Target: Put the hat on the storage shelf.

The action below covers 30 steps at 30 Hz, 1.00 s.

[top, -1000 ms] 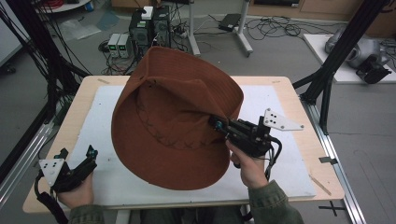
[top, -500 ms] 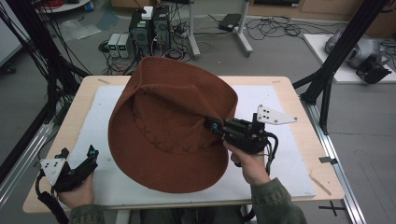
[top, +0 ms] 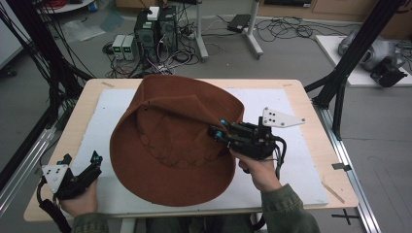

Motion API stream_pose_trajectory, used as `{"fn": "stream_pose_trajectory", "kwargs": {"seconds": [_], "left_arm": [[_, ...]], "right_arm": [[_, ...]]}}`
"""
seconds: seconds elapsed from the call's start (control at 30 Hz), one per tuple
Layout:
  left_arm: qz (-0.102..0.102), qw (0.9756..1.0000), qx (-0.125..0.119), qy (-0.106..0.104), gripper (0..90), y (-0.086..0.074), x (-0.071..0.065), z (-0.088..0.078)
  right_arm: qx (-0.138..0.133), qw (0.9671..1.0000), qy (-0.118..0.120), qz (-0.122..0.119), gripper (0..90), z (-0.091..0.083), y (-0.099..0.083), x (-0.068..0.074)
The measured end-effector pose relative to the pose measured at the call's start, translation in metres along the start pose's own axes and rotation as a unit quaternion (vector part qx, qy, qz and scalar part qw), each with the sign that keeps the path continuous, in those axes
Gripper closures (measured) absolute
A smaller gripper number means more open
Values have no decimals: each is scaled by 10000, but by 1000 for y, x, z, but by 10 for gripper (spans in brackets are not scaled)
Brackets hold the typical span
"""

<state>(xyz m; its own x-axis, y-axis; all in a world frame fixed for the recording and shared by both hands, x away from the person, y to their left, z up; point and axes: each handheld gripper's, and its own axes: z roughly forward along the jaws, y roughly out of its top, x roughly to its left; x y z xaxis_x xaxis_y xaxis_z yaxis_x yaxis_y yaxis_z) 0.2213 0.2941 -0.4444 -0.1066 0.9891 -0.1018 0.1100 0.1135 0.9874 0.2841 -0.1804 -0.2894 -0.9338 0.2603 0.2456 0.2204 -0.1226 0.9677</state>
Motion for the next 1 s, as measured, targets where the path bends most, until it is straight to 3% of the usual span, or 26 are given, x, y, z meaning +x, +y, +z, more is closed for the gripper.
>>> {"fn": "stream_pose_trajectory", "kwargs": {"seconds": [0.17, 0.27, 0.43, 0.6, 0.83, 1.0], "left_arm": [[13, 10000, -3, -9, 163, 0, 0, 0], [6, 10000, 7, -15, 163, 0, -1, 0], [17, 10000, 8, -1, 163, 0, -1, 0], [21, 10000, -9, -5, 163, 0, -1, 0], [24, 10000, -9, 12, 163, 0, 0, 0], [36, 10000, -14, 7, 163, 0, -1, -1]], "right_arm": [[55, 9999, 89, -73, 664, -1, -1, 1], [62, 9995, 126, -283, 594, 1, 0, 5], [10, 9991, 162, -388, 440, 1, 1, 8], [-81, 9985, -150, -517, 222, -2, 2, 9], [20, 9982, -356, -484, 126, -9, 4, 7], [-80, 9969, -584, -513, 118, -31, 10, 3]]}}
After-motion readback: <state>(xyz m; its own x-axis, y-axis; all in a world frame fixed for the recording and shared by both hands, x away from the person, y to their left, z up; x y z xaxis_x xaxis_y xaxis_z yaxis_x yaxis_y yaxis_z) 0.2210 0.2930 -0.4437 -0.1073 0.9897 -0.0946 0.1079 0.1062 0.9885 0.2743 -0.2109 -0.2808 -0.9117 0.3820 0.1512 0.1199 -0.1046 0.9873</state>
